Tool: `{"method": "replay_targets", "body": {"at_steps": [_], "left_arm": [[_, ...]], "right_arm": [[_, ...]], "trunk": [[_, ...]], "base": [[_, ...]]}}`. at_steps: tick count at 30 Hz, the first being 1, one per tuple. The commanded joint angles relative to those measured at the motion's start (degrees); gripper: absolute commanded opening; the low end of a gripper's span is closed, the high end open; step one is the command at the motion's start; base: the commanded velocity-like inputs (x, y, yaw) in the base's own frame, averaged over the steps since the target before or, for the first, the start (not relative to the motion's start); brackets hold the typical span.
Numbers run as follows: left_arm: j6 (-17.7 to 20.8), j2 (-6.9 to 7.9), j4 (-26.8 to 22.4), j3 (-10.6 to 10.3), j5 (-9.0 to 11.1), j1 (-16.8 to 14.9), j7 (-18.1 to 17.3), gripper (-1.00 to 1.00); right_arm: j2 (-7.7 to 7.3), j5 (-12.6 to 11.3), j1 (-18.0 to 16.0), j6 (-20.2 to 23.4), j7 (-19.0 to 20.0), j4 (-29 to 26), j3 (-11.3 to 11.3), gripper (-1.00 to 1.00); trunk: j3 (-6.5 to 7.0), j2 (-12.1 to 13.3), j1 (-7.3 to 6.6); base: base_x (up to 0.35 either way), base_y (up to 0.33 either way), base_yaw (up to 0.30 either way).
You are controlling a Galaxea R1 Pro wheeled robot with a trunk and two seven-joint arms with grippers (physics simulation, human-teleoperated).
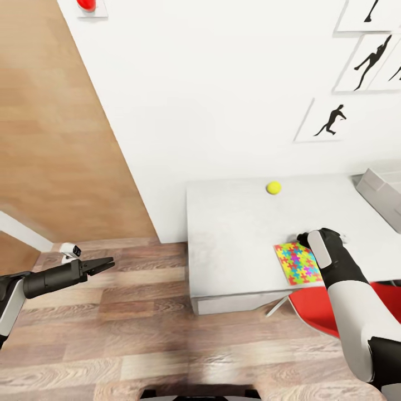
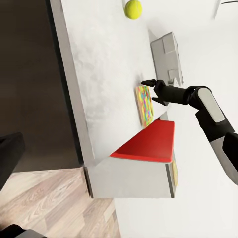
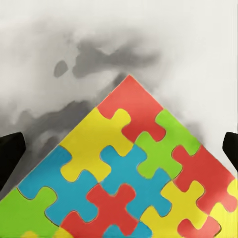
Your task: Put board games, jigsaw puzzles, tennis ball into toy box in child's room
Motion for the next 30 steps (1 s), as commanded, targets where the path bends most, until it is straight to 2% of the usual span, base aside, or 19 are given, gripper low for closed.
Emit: {"method": "replay_targets", "body": {"at_steps": [1,30], "left_arm": [[0.5,0.01,0.0,0.0,0.2,0.0,-0.1,1.00],[0.5,0.01,0.0,0.0,0.2,0.0,0.0,1.00]], "right_arm": [[0.01,-1.8,0.0,-0.1,-0.4,2.7,0.1,1.00],[0.03,-1.9,0.0,-0.1,0.7,2.7,0.1,1.00]], "trunk": [[-0.09,-0.1,0.03],[-0.09,-0.1,0.03]], "base": [[-0.078,0.112,0.000],[-0.028,0.110,0.000]]}}
